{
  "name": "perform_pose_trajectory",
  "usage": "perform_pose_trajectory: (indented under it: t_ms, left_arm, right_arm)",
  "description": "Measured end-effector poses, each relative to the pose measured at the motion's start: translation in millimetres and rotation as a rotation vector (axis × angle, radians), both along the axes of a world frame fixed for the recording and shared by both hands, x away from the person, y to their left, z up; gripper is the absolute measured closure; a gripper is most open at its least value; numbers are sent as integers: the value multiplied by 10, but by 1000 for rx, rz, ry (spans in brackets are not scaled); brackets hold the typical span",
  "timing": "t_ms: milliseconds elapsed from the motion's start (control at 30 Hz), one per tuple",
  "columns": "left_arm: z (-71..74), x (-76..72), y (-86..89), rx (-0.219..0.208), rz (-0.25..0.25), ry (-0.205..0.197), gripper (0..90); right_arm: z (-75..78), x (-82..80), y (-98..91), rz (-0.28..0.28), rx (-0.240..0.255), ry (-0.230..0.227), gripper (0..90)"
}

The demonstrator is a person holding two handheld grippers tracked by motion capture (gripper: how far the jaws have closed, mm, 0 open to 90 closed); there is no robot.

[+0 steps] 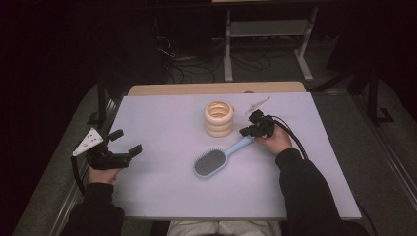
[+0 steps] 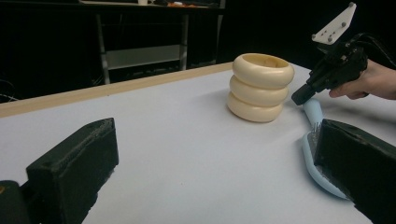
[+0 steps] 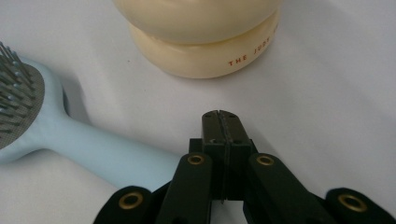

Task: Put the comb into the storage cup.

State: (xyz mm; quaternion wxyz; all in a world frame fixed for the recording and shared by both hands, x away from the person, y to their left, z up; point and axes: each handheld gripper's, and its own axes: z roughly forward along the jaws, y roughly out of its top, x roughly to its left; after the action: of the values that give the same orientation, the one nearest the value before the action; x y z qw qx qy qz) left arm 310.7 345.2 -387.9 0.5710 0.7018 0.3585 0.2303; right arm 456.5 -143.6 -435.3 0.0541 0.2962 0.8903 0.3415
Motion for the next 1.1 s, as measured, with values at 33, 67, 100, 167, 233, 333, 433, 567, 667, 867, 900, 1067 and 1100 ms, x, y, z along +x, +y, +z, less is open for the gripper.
perform_pose_trajectory:
  t_ms: [33, 67, 100, 167, 233, 333, 433, 567, 667, 867, 900, 1067, 1100]
  left_arm:
    - [0, 0, 0, 0, 0, 0, 0]
    - [0, -1, -1, 0, 0, 1, 0]
    - [0, -1, -1, 0, 0, 1, 0]
    - [2, -1, -1, 0, 0, 0, 0]
    - [2, -1, 1, 1, -1, -1, 0]
    - [0, 1, 0, 0, -1, 1, 0]
    - [0, 1, 1, 1, -2, 1, 0]
    - [0, 0, -1, 2, -3, 0, 0]
    - [-1, 1, -1, 2, -2, 3, 0]
    - [0, 0, -2, 1, -3, 2, 0]
    - [-1, 0, -2, 1, -3, 2, 0]
    - [-2, 2, -4, 4, -5, 6, 0]
    - [-1, 2, -5, 4, -5, 5, 0]
  right_arm:
    - [0, 0, 0, 0, 0, 0, 889]
    - [1, -2, 17, 6, -11, 5, 889]
    - [0, -4, 24, 9, -14, 8, 889]
    - [-2, -7, 31, 11, -16, 12, 889]
    - [-10, -7, 34, 16, -21, 16, 889]
    - [-22, -12, 34, 25, -31, 29, 889]
    - [-22, -17, 34, 29, -33, 35, 889]
    - [-19, -24, 21, 44, -42, 39, 889]
    - [-16, -33, 1, 58, -48, 43, 889]
    - [-1, -58, -19, 64, -58, 62, 889]
    - [2, -63, -25, 71, -61, 63, 889]
    - [26, -86, -44, 93, -72, 76, 889]
    - [42, -96, -56, 99, -76, 79, 890]
